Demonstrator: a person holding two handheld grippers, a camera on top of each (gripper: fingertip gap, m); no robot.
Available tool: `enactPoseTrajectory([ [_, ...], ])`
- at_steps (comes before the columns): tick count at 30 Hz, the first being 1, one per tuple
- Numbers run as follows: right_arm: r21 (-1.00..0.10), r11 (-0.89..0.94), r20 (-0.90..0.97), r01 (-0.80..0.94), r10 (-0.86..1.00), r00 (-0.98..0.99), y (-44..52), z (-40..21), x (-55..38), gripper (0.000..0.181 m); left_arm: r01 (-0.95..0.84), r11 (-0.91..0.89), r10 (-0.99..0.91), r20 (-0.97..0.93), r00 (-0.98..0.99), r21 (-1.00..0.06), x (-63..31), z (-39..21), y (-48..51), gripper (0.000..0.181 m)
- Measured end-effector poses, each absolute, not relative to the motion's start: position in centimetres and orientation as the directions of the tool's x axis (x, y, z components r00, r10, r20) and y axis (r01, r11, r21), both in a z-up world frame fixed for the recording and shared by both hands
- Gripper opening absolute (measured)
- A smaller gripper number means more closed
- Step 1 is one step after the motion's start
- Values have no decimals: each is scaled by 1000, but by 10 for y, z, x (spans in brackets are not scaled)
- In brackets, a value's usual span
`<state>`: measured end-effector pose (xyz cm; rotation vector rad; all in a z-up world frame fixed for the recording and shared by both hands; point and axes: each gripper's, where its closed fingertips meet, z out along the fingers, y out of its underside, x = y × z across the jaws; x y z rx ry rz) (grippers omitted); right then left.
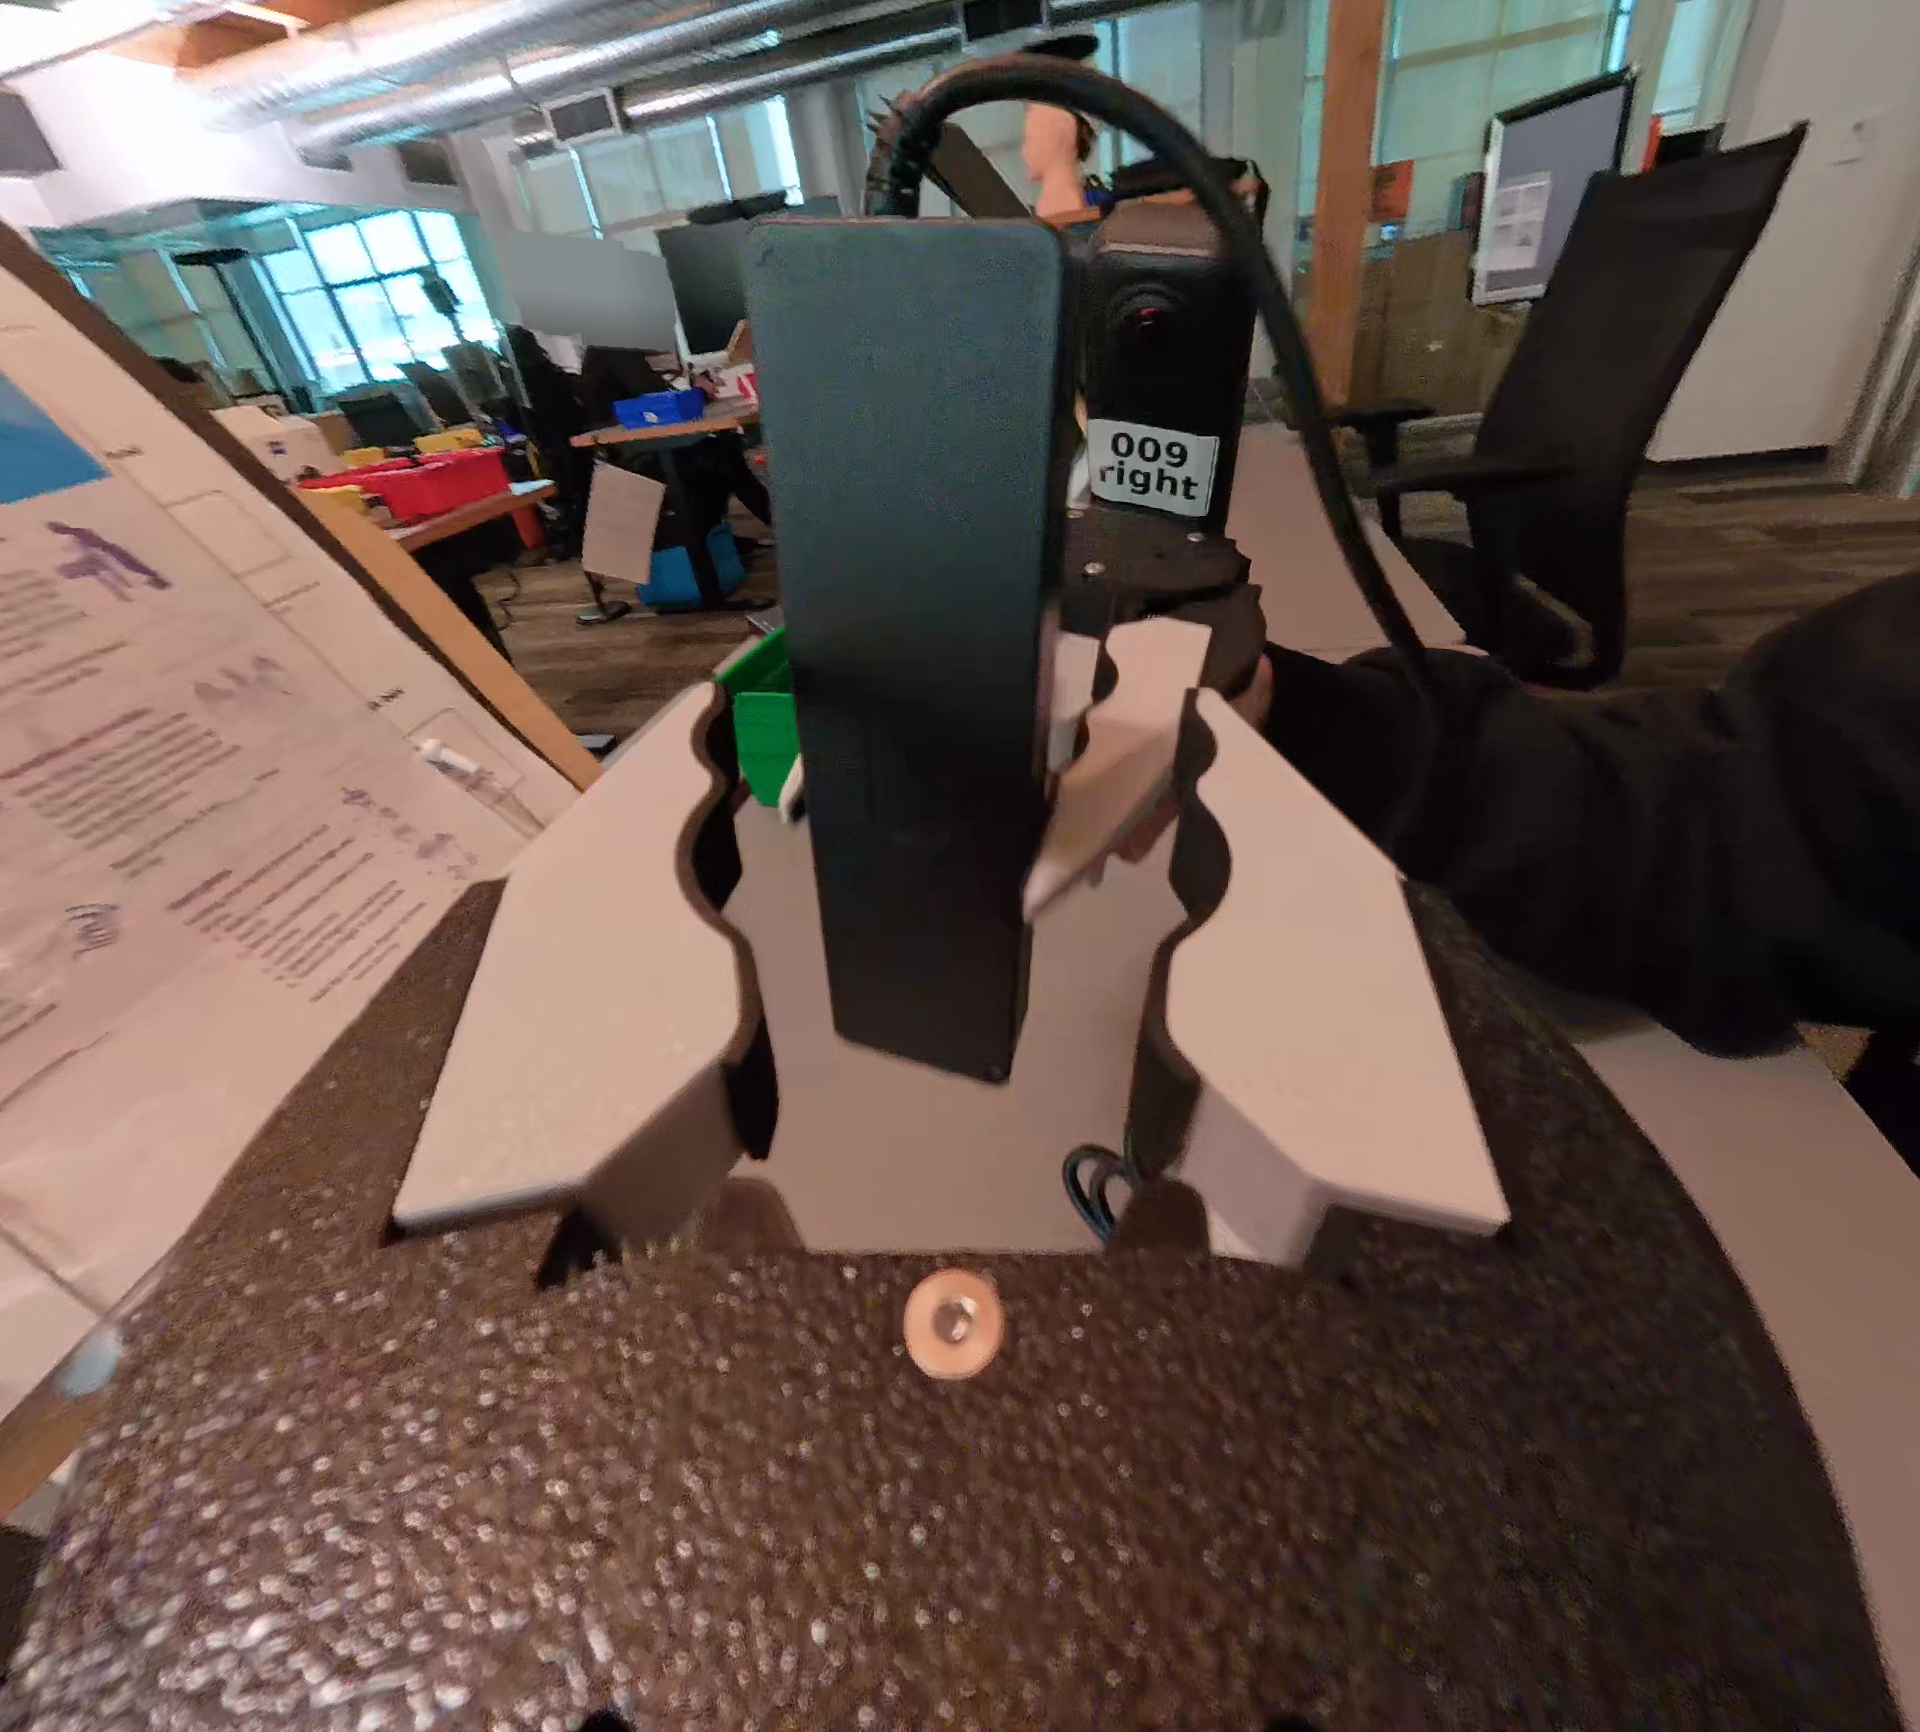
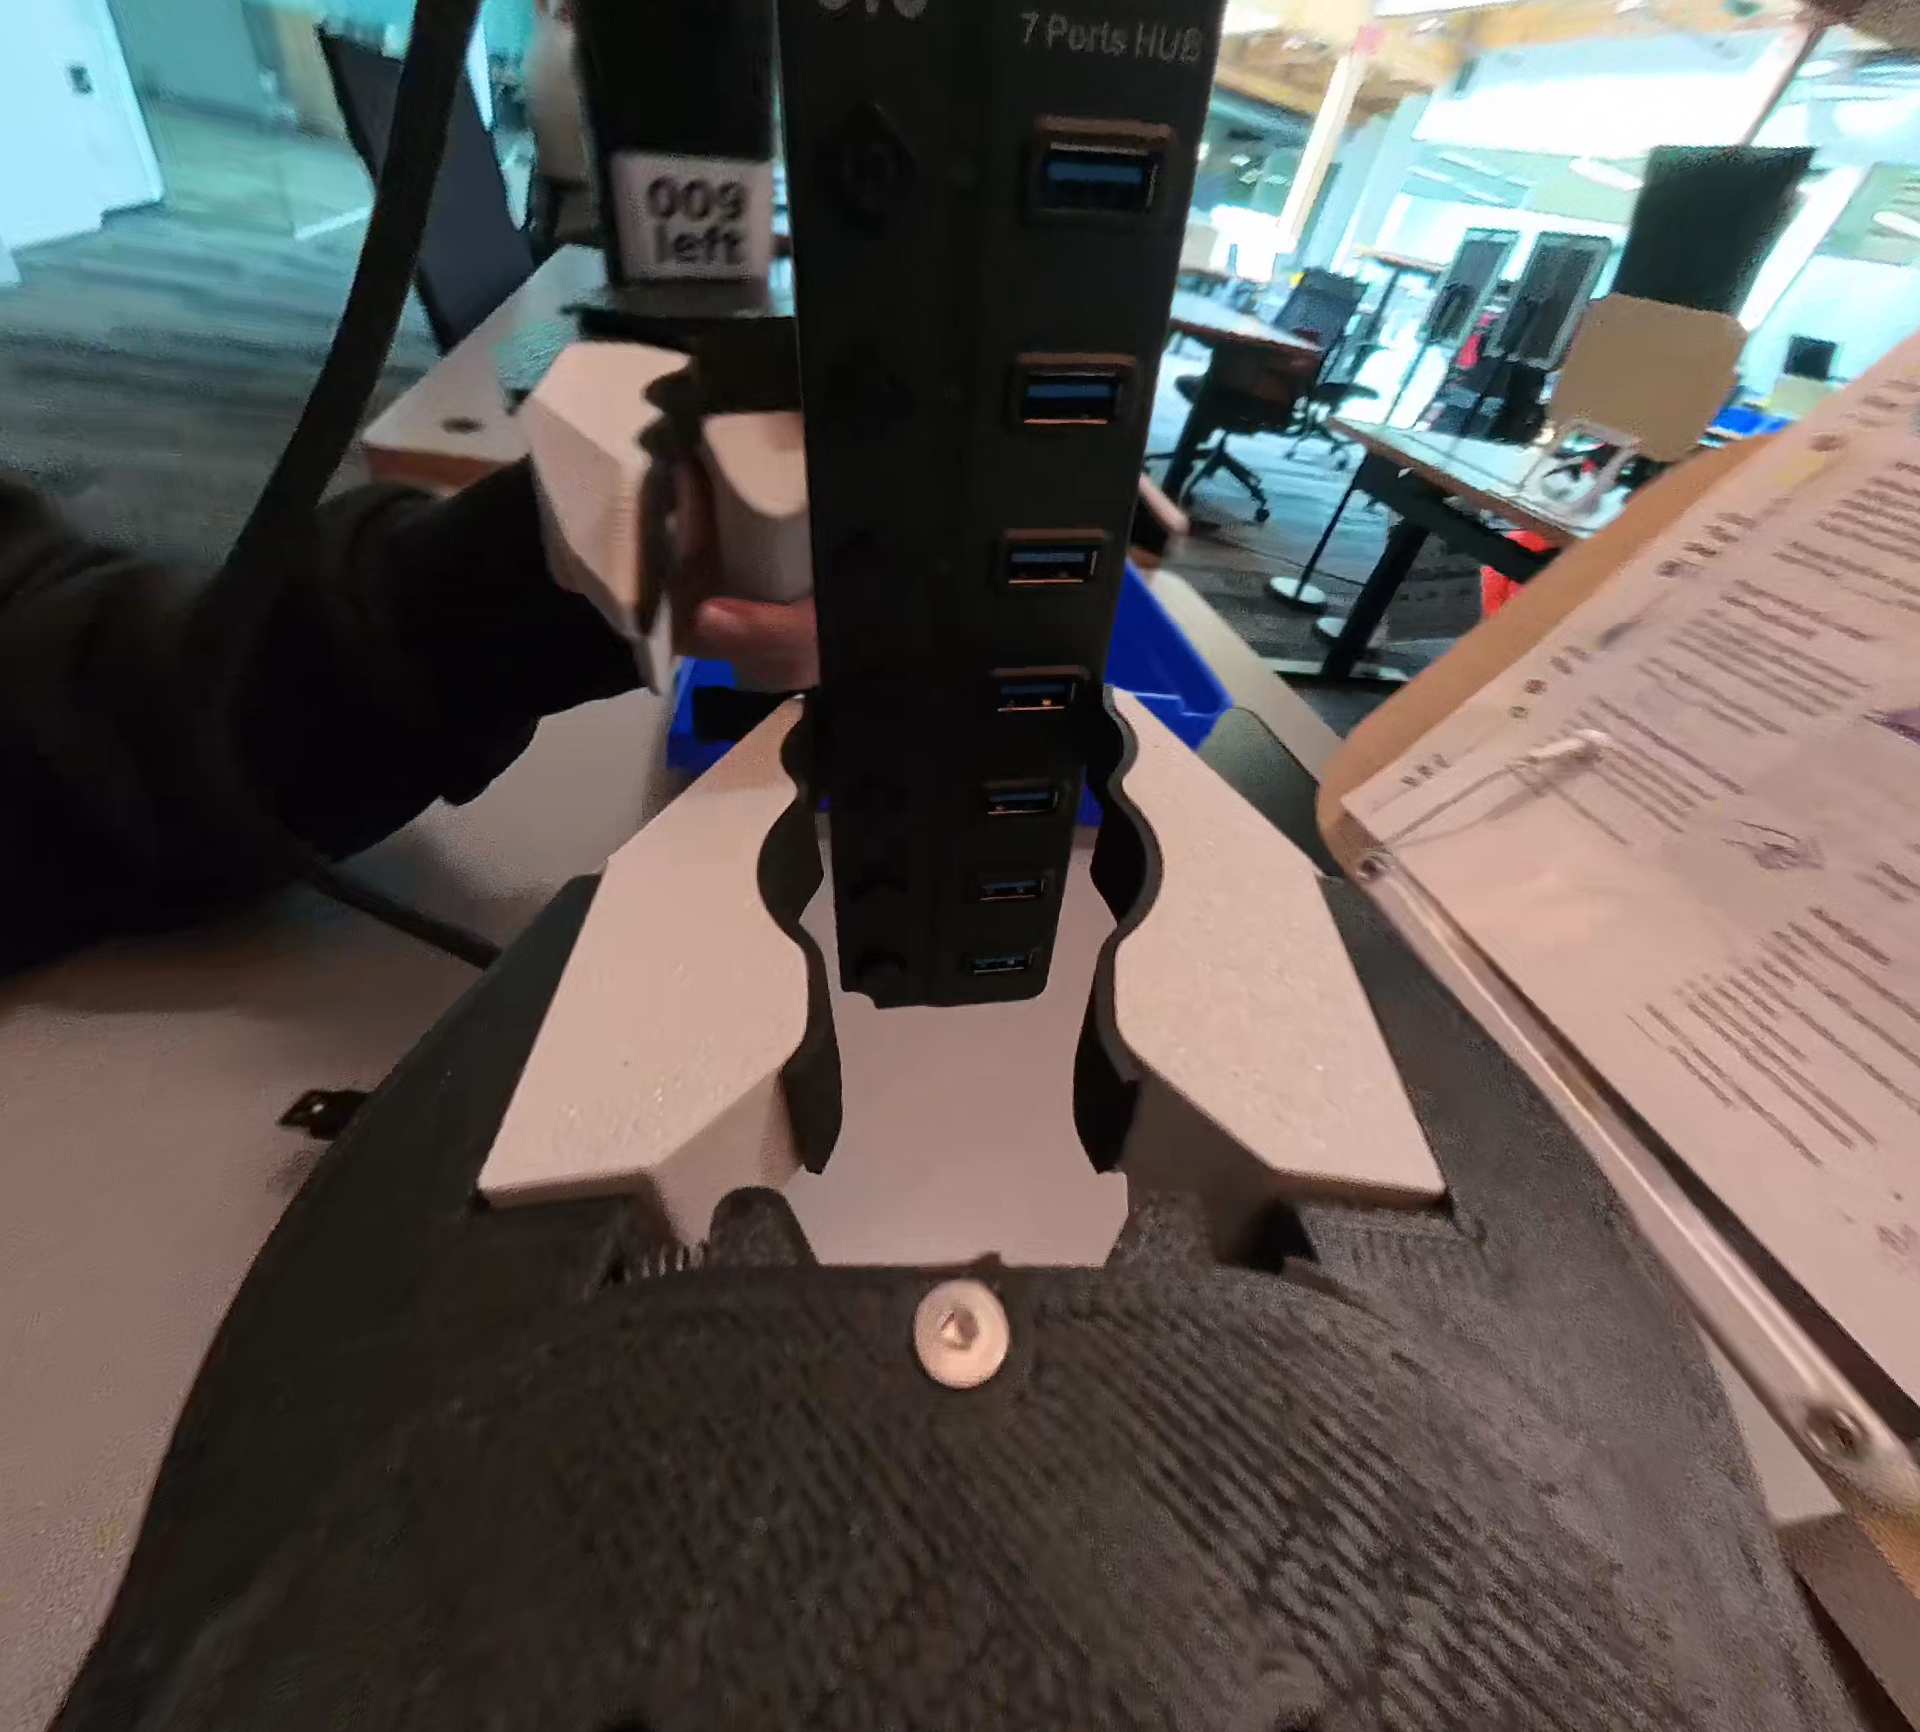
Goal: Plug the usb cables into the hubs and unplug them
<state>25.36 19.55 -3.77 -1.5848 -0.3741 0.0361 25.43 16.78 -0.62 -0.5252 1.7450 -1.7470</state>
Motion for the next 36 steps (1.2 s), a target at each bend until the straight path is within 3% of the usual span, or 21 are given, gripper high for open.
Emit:
enactPoseTrajectory([
  [6,-975,12,219,221,-75,973,127,8,331,51,188,-25,-691,-119,-713,-982,247,13,183,77],
  [13,-902,-332,422,275,-549,722,-6,56,461,50,192,-12,-699,-130,-704,-981,244,14,191,69],
  [20,-873,-449,479,193,-710,516,-77,137,558,51,180,-9,-680,-126,-722,-984,244,10,187,67],
  [23,-768,-618,626,170,-665,407,-93,123,598,51,171,-8,-671,-121,-732,-985,244,7,185,66],
  [27,-667,-743,658,62,-548,517,-88,35,626,51,159,-4,-663,-117,-740,-987,245,3,184,66],
  [32,-392,-919,650,-39,-307,695,-90,-90,620,51,142,8,-651,-114,-751,-990,247,-3,183,65],
  [34,-273,-960,643,-56,-225,732,-97,-119,617,51,136,5,-647,-107,-755,-991,248,-5,182,64],
  [36,-222,-972,596,-74,-195,779,-100,-137,614,51,123,4,-651,-96,-753,-992,250,-7,183,64],
])
